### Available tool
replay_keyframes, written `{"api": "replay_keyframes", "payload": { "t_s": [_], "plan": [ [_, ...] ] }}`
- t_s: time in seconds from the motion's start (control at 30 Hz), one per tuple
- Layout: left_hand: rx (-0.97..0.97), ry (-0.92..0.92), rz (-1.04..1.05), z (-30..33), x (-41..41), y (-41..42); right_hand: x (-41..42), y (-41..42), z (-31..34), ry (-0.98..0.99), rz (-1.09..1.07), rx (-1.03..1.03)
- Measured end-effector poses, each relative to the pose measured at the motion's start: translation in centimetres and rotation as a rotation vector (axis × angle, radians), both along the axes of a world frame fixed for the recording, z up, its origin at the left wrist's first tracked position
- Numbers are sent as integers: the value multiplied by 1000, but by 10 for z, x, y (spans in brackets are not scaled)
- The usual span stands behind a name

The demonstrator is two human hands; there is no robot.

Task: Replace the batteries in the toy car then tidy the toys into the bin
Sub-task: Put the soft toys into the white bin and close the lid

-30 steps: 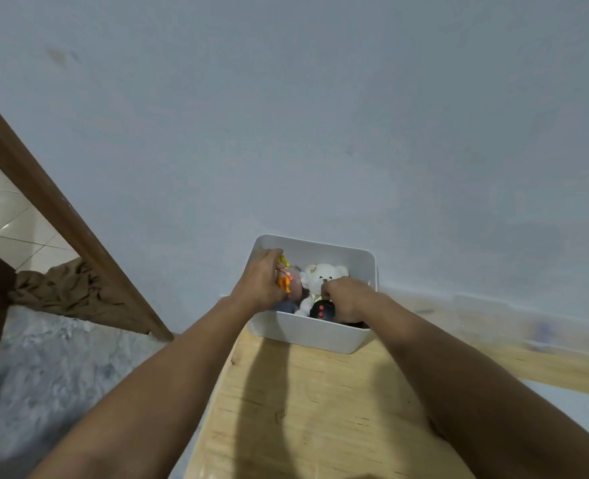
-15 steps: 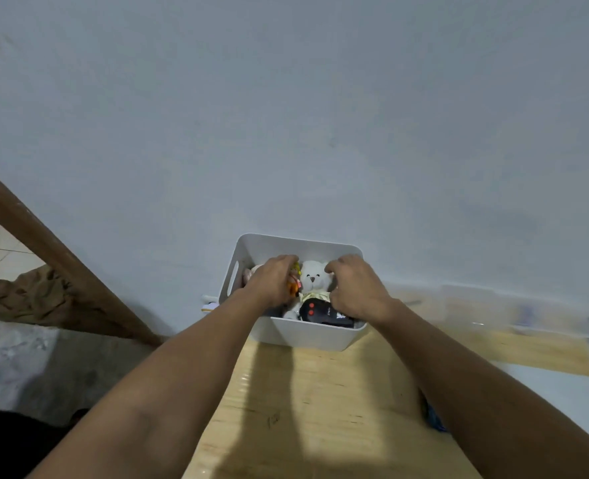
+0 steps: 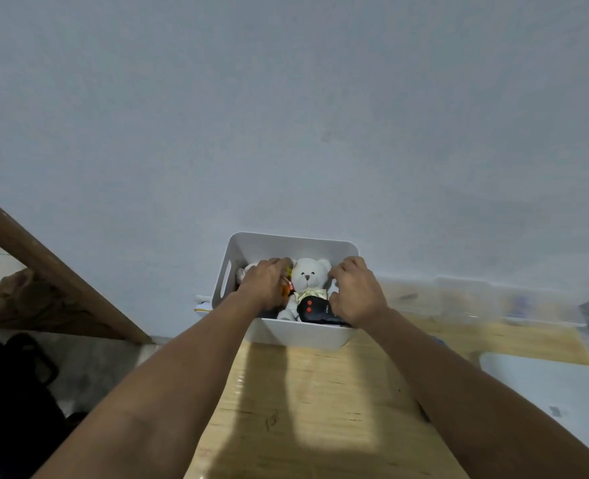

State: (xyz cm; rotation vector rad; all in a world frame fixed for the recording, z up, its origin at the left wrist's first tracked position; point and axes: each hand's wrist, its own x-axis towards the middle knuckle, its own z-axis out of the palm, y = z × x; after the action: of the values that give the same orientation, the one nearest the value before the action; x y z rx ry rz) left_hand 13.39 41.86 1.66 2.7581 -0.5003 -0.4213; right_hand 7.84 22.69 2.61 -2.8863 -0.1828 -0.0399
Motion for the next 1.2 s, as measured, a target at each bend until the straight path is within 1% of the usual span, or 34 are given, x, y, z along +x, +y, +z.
{"api": "replay_keyframes", "payload": {
  "t_s": [0.1, 0.23, 0.4, 0.5, 0.6, 0.7, 0.9, 1.03, 1.1, 1.2],
  "plan": [
    [-9, 12, -1, 5, -4, 0, -1, -1, -1, -9, -10, 23],
    [-52, 38, 34, 14, -8, 4, -6, -3, 4, -76, -34, 122],
    [-131, -18, 107, 35, -12, -4, -15, -17, 22, -159, -118, 263],
    [-235, -45, 116, 53, -22, -18, -23, -37, 31, -148, -178, 288],
    [-286, -149, 81, 66, -35, -41, -36, -63, 35, -134, -234, 299],
    [-334, -173, 50, 76, -51, -71, -54, -92, 36, -102, -277, 285],
    [-274, -121, -100, 75, -87, -145, -102, -159, 33, -34, -378, 260],
    [-228, -49, -170, 66, -119, -204, -141, -213, 28, -12, -433, 250],
    [-205, 14, -190, 60, -135, -232, -159, -241, 22, 7, -466, 259],
    [-176, 160, -204, 47, -158, -272, -183, -282, 12, 65, -521, 261]
  ]
}}
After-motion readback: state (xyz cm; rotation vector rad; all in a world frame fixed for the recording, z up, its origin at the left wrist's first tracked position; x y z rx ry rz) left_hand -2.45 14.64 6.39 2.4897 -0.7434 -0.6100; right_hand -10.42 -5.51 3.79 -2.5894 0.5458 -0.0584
